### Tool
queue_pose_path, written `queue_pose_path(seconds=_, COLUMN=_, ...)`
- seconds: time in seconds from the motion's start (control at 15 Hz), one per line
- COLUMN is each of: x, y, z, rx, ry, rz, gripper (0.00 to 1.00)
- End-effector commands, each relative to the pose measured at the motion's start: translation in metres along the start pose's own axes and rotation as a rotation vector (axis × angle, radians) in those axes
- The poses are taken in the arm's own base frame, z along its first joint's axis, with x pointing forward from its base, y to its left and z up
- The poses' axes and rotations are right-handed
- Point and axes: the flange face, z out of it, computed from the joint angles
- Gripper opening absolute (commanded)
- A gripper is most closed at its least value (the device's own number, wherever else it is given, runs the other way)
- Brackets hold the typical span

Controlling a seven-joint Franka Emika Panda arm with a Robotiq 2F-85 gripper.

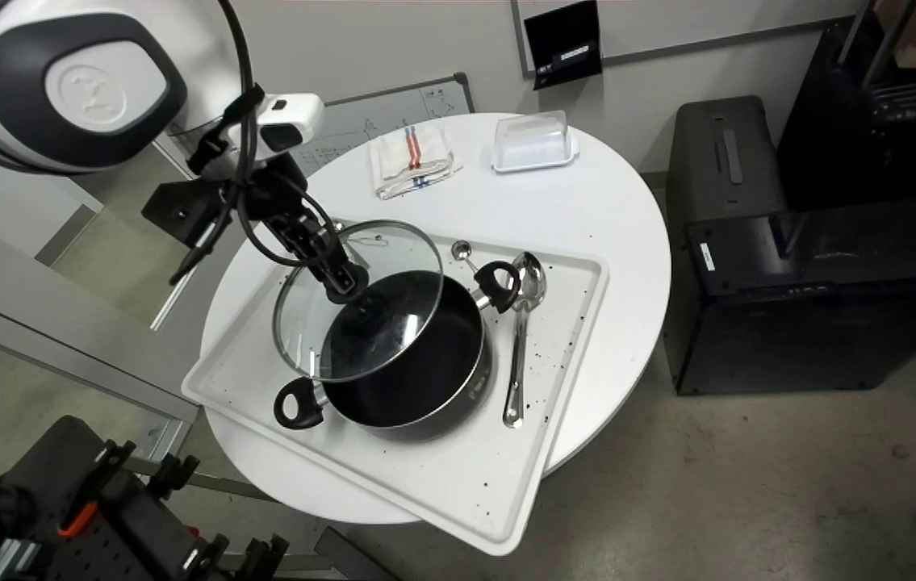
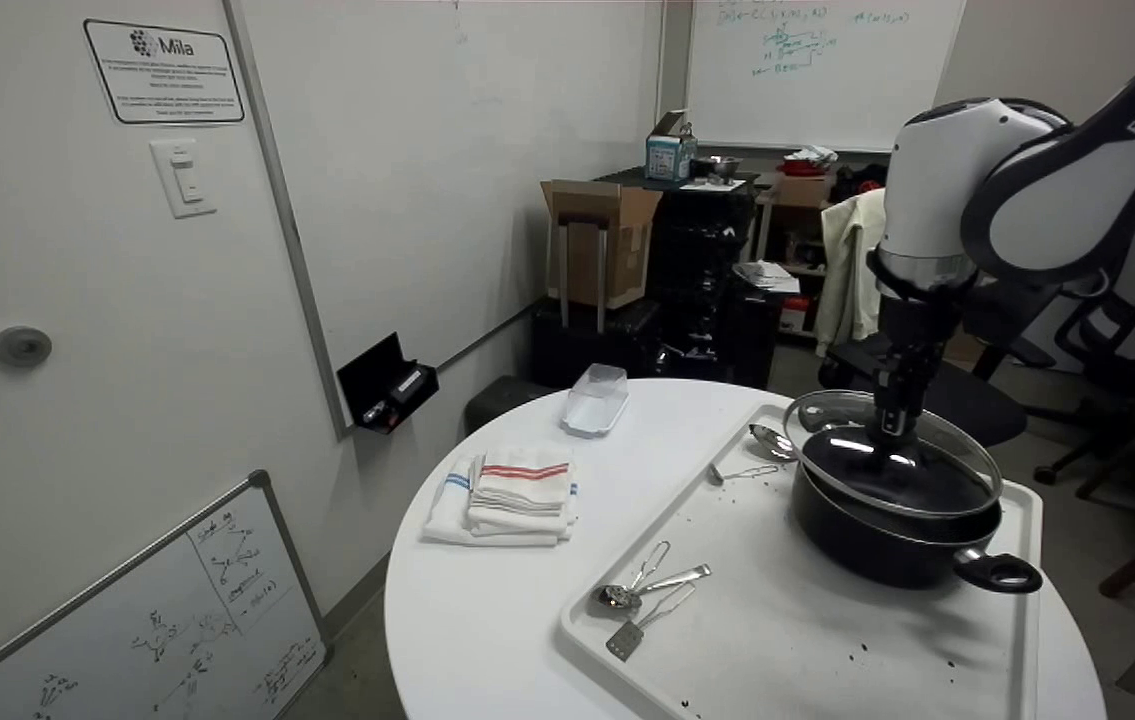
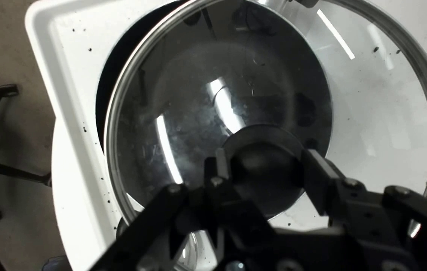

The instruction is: Put the clear lid on the black pot

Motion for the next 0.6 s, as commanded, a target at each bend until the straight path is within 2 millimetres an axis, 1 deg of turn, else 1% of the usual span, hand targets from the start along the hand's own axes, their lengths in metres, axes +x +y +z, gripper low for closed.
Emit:
queue_pose_path(seconds=0.0, x=0.012, y=0.008, z=-0.001, rx=-0.001, ry=-0.017, rz=0.089, gripper=0.24)
queue_pose_path(seconds=0.53, x=0.021, y=0.023, z=0.026, rx=-0.016, ry=-0.078, rz=0.189, gripper=0.24)
